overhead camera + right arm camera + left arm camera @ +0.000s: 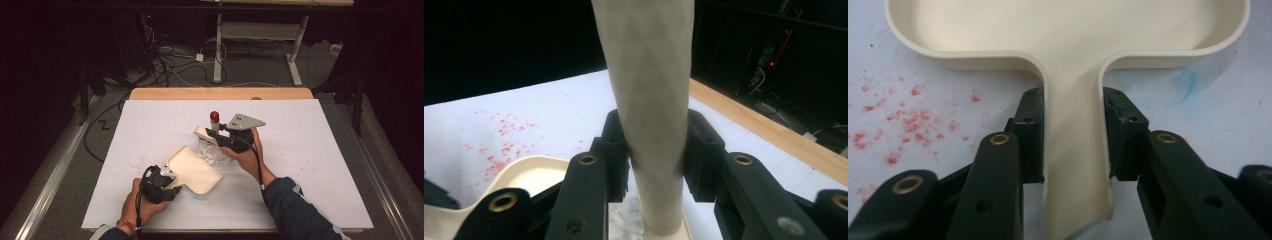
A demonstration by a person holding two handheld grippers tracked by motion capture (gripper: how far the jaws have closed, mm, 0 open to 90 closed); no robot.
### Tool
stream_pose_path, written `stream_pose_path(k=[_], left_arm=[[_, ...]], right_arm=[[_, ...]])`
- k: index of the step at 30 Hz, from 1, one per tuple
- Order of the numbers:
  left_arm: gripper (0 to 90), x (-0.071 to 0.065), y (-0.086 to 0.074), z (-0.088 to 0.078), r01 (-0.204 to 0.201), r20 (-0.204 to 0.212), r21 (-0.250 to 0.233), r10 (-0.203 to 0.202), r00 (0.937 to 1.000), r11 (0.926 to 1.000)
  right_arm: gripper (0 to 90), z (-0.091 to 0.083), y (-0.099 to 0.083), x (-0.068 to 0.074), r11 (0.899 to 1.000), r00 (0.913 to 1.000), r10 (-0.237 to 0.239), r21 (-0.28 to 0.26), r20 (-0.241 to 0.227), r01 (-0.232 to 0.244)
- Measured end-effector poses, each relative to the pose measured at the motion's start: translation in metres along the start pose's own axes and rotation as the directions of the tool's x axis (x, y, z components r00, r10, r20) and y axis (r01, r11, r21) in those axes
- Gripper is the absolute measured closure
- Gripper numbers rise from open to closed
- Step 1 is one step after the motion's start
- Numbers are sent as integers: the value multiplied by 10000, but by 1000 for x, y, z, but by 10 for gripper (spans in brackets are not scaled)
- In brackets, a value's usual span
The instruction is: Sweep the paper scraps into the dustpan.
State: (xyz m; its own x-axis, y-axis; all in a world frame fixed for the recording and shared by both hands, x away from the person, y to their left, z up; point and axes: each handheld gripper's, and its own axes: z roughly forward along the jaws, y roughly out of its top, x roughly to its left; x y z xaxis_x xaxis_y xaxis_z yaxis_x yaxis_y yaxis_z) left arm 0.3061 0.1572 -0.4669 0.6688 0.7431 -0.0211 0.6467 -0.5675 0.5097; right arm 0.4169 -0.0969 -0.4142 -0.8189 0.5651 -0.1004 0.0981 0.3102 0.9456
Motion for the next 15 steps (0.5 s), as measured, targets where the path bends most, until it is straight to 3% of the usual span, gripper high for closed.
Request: stream_pose_path(k=[4,8,15], left_arm=[[636,1,3,2,69,-43,25,-69,10000,10000],[635,0,5,3,67,-78,68,-66,9999,10000],[635,0,6,5,41,-90,108,-40,10000,9999]], right_arm=[[689,-3,1,16,9999,9999,51,-141,-113,-52],[701,-3,5,35,9994,9988,-224,-269,-426,212],[704,2,9,49,9976,9970,-655,-232,-415,646]])
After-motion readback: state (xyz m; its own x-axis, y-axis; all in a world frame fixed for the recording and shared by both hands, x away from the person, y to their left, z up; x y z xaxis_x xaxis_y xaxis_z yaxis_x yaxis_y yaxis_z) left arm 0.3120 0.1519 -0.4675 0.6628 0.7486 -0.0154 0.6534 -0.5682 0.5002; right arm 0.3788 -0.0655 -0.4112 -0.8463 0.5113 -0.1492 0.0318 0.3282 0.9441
